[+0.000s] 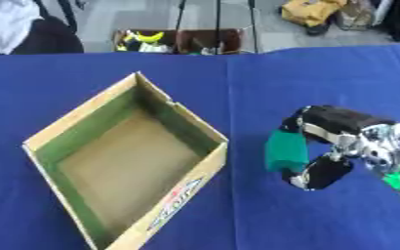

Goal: Pick up objects on the table and place them in the box.

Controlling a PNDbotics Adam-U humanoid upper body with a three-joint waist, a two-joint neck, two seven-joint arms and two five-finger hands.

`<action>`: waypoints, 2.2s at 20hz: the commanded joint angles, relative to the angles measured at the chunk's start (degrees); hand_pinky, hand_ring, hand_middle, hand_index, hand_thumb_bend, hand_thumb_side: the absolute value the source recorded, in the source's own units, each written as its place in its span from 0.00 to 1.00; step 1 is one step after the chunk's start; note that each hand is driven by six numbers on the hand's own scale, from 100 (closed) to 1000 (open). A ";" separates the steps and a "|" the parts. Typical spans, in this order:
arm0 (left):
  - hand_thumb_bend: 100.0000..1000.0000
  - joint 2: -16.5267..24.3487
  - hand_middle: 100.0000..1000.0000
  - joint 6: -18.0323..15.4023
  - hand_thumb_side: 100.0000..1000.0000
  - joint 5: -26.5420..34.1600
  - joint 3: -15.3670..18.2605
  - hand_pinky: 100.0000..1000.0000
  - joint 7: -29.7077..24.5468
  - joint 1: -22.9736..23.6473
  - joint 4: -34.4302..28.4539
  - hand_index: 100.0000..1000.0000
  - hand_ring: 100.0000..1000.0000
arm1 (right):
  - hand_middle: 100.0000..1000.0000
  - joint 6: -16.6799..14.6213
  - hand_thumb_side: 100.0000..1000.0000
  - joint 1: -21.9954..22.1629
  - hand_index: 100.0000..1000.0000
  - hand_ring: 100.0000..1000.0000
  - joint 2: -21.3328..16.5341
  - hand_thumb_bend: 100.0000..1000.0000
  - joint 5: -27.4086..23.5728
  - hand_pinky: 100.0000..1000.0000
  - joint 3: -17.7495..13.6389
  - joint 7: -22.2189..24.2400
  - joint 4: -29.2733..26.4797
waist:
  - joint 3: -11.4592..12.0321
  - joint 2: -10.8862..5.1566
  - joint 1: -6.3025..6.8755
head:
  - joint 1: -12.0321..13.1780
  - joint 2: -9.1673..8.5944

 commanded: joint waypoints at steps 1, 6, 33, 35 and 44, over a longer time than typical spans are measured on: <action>0.06 0.90 0.57 -0.04 0.93 0.12 0.03 0.21 0.04 -0.20 -1.14 0.84 0.46 | 0.42 1.27 0.14 -1.71 0.58 0.58 -2.03 0.00 -1.36 0.62 -3.19 -1.10 -4.02 | 0.02 -1.40 -0.11 | 0.09 -0.55; 0.06 1.07 0.57 -0.03 0.93 0.14 -0.05 0.21 -0.02 -0.07 -1.14 0.84 0.46 | 0.41 2.67 0.16 -3.93 0.58 0.58 -1.58 0.00 -2.57 0.62 -5.35 -1.38 -7.08 | 0.40 -1.82 -0.29 | -0.16 -0.41; 0.06 0.92 0.57 -0.04 0.93 0.52 -0.87 0.21 -1.03 -0.09 -1.14 0.84 0.47 | 0.40 -2.35 0.18 -24.88 0.57 0.58 25.69 0.00 9.89 0.63 -0.34 -0.89 7.23 | 3.81 -2.15 -1.10 | -3.85 -0.93; 0.06 0.85 0.57 -0.01 0.93 0.53 -0.93 0.21 -1.11 -0.13 -1.14 0.84 0.47 | 0.40 -2.86 0.19 -25.03 0.57 0.59 27.22 0.00 11.45 0.63 -0.12 -1.22 9.63 | 3.99 -2.01 -1.13 | -3.98 -0.97; 0.06 0.42 0.57 -0.17 0.93 1.05 -1.35 0.22 -1.40 -1.53 -1.14 0.84 0.47 | 0.40 -4.05 0.17 -24.82 0.57 0.58 34.13 0.00 16.13 0.64 0.13 -2.61 21.13 | 5.38 -1.33 -1.11 | -4.72 -1.13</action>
